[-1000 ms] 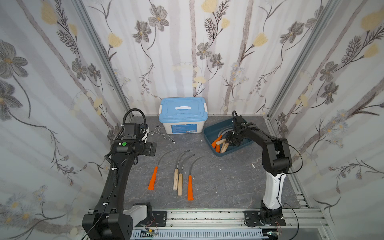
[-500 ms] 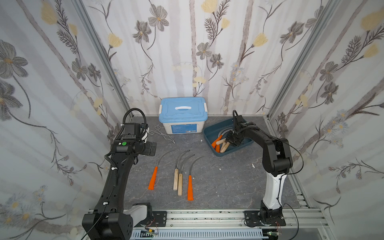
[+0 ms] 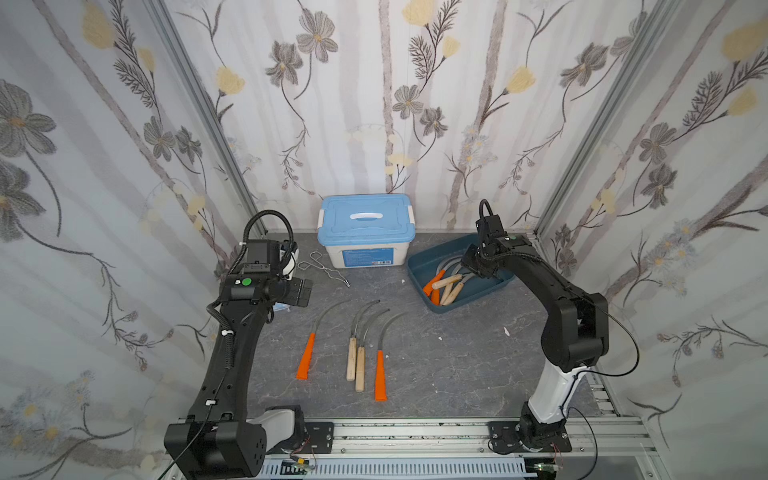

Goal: Put small sickles into storage boxes
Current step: Place the sickle in the storage box, then pick up the sickle at the center of the board.

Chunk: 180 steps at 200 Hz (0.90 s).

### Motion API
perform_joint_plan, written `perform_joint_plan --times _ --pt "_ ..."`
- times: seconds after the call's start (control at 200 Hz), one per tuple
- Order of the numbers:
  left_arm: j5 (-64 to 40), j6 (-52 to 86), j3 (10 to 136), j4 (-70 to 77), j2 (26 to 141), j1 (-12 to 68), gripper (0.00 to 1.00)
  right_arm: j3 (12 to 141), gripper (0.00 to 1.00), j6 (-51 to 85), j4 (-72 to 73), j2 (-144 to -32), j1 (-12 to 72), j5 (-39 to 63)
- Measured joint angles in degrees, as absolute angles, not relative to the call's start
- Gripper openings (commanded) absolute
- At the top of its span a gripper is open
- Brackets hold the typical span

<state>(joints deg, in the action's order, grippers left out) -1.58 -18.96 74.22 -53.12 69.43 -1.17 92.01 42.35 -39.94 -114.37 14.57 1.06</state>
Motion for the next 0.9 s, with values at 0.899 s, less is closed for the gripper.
perform_joint_plan --times 0.899 --pt "-3.6 -18.0 79.7 -54.2 74.6 2.3 1.00 77.8 0.48 47.4 -33.5 -98.2 43.5 -0.2"
